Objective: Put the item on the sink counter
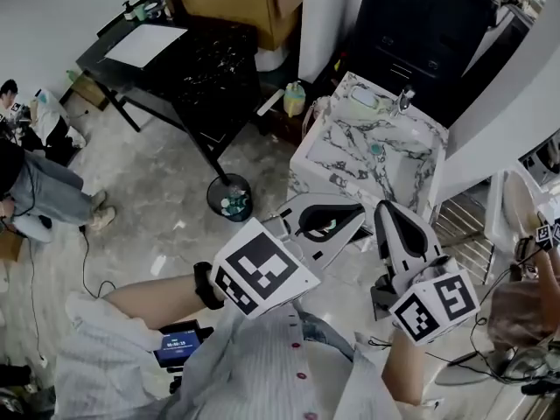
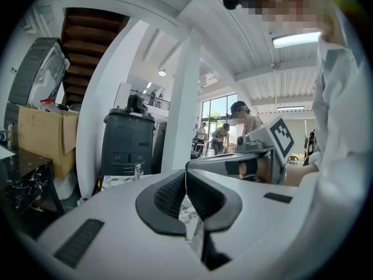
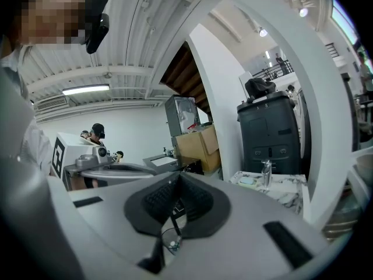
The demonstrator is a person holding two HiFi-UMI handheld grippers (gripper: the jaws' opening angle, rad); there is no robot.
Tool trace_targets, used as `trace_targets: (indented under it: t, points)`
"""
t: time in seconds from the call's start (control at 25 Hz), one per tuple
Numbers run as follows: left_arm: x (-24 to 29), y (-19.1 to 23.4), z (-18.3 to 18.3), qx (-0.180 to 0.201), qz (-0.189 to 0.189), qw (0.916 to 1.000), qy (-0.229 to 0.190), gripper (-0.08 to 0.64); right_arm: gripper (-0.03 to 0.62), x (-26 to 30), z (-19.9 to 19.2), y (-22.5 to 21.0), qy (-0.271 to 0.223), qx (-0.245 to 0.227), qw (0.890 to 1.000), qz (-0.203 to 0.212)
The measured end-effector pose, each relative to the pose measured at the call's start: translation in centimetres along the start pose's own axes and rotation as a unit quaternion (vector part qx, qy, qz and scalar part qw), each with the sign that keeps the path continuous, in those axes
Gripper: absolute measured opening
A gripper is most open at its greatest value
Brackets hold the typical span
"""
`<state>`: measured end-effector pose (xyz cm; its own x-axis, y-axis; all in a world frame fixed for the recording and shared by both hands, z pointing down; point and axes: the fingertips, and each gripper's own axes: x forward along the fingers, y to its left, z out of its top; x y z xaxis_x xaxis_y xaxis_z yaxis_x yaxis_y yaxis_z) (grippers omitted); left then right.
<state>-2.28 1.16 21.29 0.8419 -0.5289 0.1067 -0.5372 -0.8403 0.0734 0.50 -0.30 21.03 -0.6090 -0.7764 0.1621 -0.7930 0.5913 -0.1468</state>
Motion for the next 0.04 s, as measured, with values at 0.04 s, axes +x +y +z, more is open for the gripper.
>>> trace_targets:
  t: [0.04]
  points:
    - [0.14, -0.02, -0.07, -0.003, -0.005, 1.0000, 0.000, 0.018, 0.008, -0.19, 0.18, -0.15, -0.002, -0.004, 1.000, -0.003]
